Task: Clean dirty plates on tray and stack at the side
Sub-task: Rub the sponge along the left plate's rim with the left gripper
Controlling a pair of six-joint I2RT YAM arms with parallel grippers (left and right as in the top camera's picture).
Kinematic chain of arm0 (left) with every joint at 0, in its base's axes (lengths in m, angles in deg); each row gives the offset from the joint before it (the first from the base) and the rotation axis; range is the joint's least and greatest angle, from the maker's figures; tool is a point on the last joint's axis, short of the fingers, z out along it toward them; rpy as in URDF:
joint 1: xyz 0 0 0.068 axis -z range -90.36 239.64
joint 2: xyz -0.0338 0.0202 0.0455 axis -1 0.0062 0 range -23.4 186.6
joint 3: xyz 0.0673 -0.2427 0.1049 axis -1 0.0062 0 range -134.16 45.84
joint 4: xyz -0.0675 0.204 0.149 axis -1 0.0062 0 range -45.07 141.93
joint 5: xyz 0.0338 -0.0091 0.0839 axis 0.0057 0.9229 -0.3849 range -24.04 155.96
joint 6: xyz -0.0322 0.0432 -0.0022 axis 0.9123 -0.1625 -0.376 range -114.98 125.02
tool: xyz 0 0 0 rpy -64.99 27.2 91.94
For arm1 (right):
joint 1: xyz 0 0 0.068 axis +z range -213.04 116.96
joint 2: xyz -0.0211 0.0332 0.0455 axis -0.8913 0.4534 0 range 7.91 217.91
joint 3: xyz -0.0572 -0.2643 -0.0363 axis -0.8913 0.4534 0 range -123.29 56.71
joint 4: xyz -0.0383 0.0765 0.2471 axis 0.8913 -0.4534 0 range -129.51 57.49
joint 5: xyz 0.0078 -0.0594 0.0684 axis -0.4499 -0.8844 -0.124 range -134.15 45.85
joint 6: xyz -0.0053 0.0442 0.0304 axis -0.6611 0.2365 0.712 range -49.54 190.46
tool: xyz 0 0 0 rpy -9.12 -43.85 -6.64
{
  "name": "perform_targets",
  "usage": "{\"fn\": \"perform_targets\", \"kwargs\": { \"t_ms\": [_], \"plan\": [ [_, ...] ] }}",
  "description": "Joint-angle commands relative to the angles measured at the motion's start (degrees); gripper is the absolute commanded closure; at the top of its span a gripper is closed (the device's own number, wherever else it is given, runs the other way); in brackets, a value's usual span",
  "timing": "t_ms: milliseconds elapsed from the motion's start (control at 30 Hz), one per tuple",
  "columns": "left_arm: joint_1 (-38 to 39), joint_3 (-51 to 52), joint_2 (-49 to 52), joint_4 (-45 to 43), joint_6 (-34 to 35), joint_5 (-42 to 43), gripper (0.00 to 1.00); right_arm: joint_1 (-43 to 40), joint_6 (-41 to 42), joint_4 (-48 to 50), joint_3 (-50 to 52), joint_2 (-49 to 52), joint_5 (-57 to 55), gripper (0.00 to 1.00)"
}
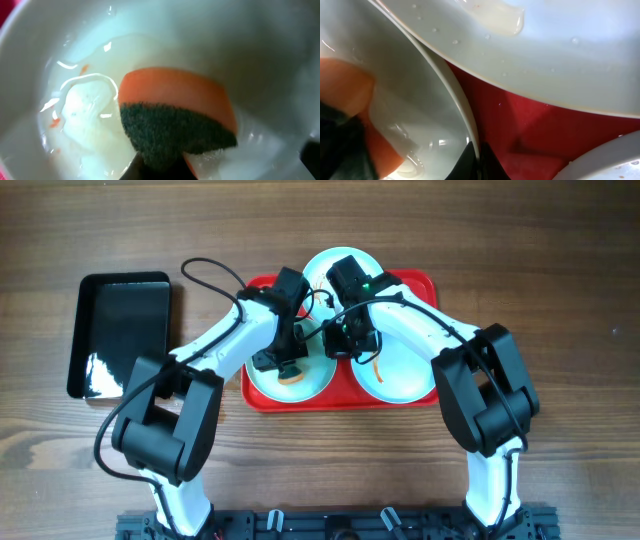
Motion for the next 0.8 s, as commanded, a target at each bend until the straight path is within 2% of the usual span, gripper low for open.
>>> {"fn": "perform_targets", "kwargs": {
  "t_ms": [0, 167, 367, 567, 767],
  "plan": [
    [0.4, 3.6, 1.7, -2.0, 0.5, -2.0, 0.96, 0.2, 0.2, -0.1, 0.4, -0.8, -1.3, 0.96],
    [0.2, 5.0, 1.7, 2.5, 0.5, -15.9, 0.96, 0.2, 0.2, -0.1, 0.4, -0.8, -1.3, 0.96],
    [-0.4, 5.0, 1.7, 4.7, 0.5, -26.3, 0.96, 0.2, 0.2, 0.0, 0.4, -0.8, -1.3, 0.96],
    [-0.4, 5.0, 1.7, 3.8, 0.5, -34.3, 0.96, 0.2, 0.2, 0.1, 0.4, -0.8, -1.3, 0.96],
    [-0.4, 3.0, 1.7, 3.1, 0.5, -38.0, 0.96, 0.2, 0.2, 0.1, 0.4, -0.8, -1.3, 0.96]
  ]
}}
